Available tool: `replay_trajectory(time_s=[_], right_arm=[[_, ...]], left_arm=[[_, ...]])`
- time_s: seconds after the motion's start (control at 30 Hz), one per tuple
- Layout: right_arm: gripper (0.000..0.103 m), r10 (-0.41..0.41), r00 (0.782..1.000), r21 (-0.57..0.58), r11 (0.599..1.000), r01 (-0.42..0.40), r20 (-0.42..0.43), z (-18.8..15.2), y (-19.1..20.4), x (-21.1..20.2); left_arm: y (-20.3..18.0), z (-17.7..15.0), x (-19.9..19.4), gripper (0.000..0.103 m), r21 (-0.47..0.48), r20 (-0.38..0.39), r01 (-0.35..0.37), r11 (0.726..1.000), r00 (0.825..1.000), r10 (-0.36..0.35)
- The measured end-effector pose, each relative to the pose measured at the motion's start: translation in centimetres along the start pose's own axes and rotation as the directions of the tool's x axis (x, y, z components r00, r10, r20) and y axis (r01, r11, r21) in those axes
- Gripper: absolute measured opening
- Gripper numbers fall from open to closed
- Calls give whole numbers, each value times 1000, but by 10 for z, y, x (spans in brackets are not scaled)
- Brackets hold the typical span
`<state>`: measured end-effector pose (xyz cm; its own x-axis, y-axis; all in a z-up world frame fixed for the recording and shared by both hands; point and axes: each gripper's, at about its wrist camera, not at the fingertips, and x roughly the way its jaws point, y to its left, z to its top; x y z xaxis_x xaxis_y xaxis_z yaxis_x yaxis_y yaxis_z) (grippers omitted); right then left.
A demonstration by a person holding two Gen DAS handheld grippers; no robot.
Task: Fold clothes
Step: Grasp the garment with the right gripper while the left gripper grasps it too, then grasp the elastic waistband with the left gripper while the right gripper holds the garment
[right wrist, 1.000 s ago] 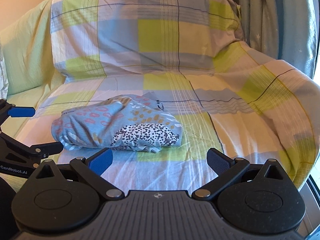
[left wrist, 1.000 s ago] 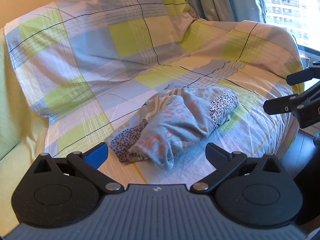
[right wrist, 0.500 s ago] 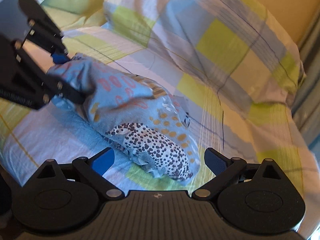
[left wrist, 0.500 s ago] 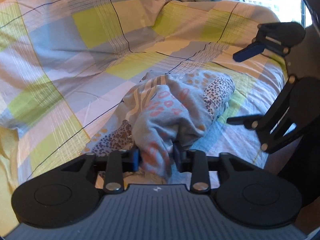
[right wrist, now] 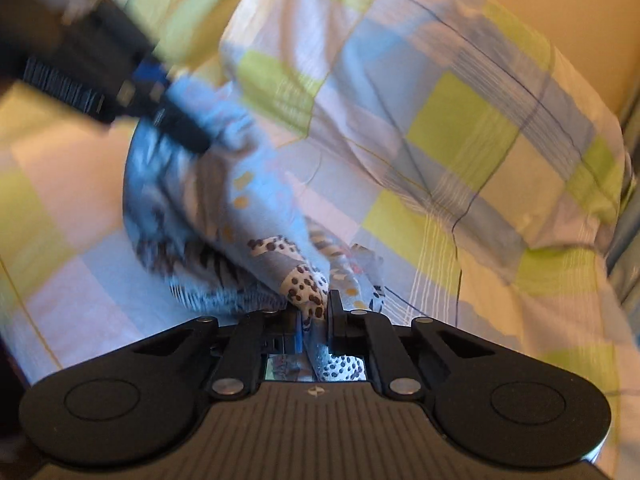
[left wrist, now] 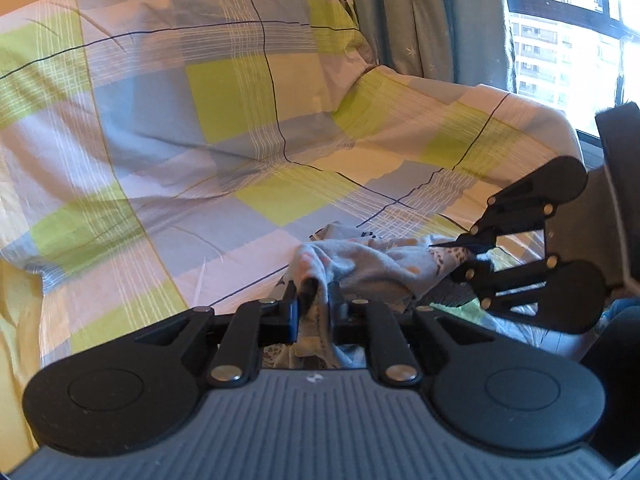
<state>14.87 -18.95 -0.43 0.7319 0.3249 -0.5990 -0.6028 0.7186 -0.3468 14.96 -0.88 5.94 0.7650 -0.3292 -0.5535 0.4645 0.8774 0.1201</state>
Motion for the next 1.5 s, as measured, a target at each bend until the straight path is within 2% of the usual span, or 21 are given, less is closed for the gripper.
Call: replay_trajectory(time_s=[0.13,0.23,0.3,0.37,0.43,0.5,0.57,0.63,0.67,0.73,0.8,0.87,0.93,1.0,1.07,1.13,1.2,1.27,1.37,1.43,1.5], right_arm=[[8,86,996,202,975,-87,12,14,-33,-18],[8,152,986,326,930,-168,75,28,-49,-49],[8,154,981,351,918,-186,116,42,-57,-63],[8,149,981,370,910,-186,128,55,-65,-63],[10,138,985,385,907,-168,106,66,-74,-47],[12,117,992,408,904,-126,47,67,-85,-12],[15,90,995,406,911,-69,-33,64,-94,24],[19,61,994,412,911,-16,-96,53,-104,54],[23,43,992,417,909,9,-115,49,-109,64],[41,-24,990,438,895,84,-141,39,-119,69],[43,-59,993,482,870,100,-101,30,-127,54],[50,-78,996,511,855,88,-40,21,-131,35],[53,-56,998,462,886,37,28,16,-125,14],[59,-22,999,338,941,6,43,13,-111,7],[59,1,999,208,978,-8,34,11,-97,7],[59,16,1000,112,994,-16,1,10,-89,19],[56,-2,1000,24,1000,2,-17,9,-86,33],[55,-22,999,-101,995,19,-30,6,-78,44],[54,-4,1000,-293,956,-5,-31,-1,-60,45],[54,-16,1000,-392,920,8,-18,-7,-49,40],[54,-29,999,-439,899,19,-15,-12,-44,37]], left_arm=[[-5,6,-9,11,14,40,0,1000,999,-1],[2,20,-30,9,-21,92,19,1000,996,-17],[10,28,-36,9,-46,119,23,999,993,-17],[21,36,-37,15,-76,139,22,997,990,-12],[32,38,-28,63,-103,132,-9,995,991,22],[38,33,-15,56,-118,110,-71,991,990,84],[40,24,-9,54,-120,95,-82,989,991,94],[31,13,-7,54,-77,85,-57,995,994,63],[23,6,-4,55,-24,70,-43,999,997,44],[4,-7,6,55,91,35,-21,996,999,18],[-13,-18,19,55,186,5,5,983,1000,-6],[-25,-26,35,55,245,-16,23,969,1000,-20],[-29,-30,52,55,248,-39,36,968,999,-27],[-30,-30,66,55,213,-52,60,975,997,-50],[-31,-28,77,55,175,-60,80,981,996,-71],[-30,-23,83,55,136,-56,90,987,995,-83],[-28,-17,88,55,79,-51,103,992,994,-99],[-25,-12,91,55,12,-48,109,994,993,-109],[-19,-8,94,54,-118,-48,130,985,990,-136],[-19,-7,94,54,-182,-36,144,973,988,-153],[-21,-7,95,54,-219,-28,151,964,987,-161]])
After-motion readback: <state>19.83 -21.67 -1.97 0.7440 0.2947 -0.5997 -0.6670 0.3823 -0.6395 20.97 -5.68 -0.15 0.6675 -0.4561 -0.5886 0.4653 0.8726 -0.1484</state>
